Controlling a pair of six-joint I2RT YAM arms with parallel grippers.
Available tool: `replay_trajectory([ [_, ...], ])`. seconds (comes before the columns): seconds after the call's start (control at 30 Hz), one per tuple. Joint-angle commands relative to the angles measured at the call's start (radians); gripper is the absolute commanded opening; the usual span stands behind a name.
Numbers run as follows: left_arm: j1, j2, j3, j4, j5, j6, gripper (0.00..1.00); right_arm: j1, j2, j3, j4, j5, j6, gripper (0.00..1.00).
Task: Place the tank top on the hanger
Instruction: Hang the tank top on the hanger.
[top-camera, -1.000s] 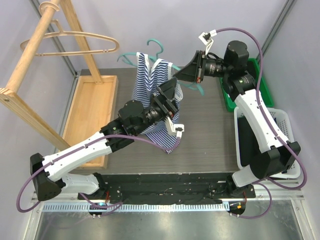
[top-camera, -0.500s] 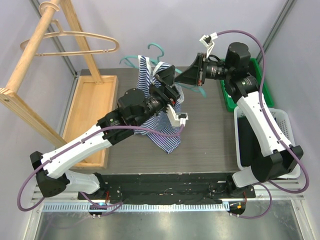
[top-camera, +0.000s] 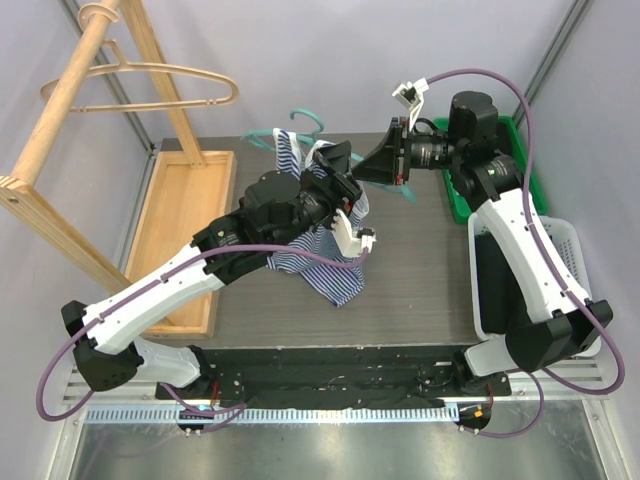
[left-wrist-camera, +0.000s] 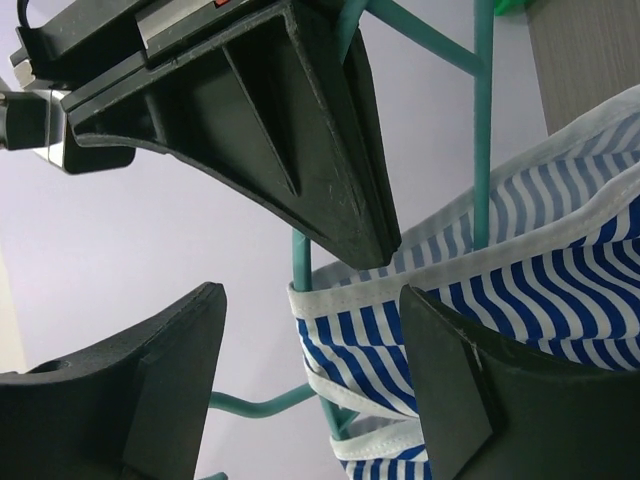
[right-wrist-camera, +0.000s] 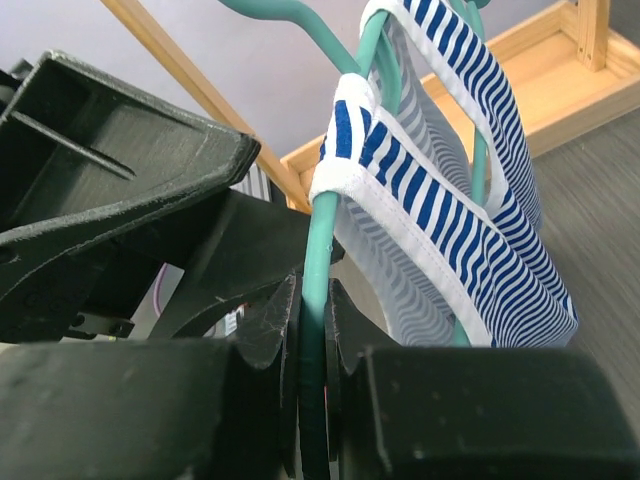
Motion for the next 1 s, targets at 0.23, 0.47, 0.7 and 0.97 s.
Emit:
replay_trajectory([
  [0.23,-0.002,-0.004,0.054,-0.116,0.045,-0.042,0.67,0.021,-0.067,0.063,-0.067,-0.015,-0.130,0.01],
  [0.47,-0.002,0.003,0.060,-0.133,0.038,-0.047,0.57,0.037,-0.080,0.079,-0.070,-0.038,-0.135,0.01],
  [0.7,-0.002,0.020,0.079,-0.092,0.041,-0.036,0.63,0.067,-0.090,0.084,-0.132,-0.048,-0.195,0.01],
  [0.97,-0.004,0.020,0.077,-0.104,0.041,-0.027,0.41,0.081,-0.105,0.086,-0.162,-0.046,-0.228,0.01],
])
